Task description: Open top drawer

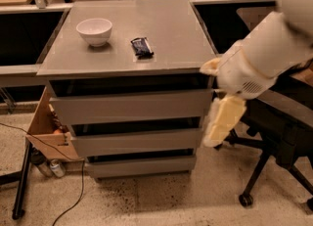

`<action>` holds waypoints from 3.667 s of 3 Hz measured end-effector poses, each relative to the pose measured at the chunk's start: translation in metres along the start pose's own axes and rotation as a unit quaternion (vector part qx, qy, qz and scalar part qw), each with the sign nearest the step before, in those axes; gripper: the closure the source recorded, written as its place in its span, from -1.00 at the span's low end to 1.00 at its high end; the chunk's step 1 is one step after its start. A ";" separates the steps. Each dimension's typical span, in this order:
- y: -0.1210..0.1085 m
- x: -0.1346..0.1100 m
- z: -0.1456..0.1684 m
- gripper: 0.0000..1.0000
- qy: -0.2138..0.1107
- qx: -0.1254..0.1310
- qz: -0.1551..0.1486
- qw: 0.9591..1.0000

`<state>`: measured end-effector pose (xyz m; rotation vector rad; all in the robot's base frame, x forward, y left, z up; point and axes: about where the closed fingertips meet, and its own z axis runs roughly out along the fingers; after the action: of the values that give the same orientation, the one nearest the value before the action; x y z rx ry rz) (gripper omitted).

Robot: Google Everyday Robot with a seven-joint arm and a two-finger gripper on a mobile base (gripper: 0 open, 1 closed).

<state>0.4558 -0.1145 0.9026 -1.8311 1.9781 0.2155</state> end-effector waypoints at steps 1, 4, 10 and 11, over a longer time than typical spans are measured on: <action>-0.004 -0.024 0.055 -1.00 -0.054 -0.025 -0.011 0.998; -0.058 -0.069 0.179 -1.00 -0.081 -0.065 -0.004 0.995; -0.086 -0.077 0.247 -1.00 -0.107 -0.042 0.064 0.991; -0.093 -0.086 0.242 -1.00 -0.122 -0.008 0.072 0.990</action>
Offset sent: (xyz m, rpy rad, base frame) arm 0.0720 0.1254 -0.1171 0.2059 0.1108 0.1416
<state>0.5999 0.0496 0.7381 -1.5862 1.9389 0.4775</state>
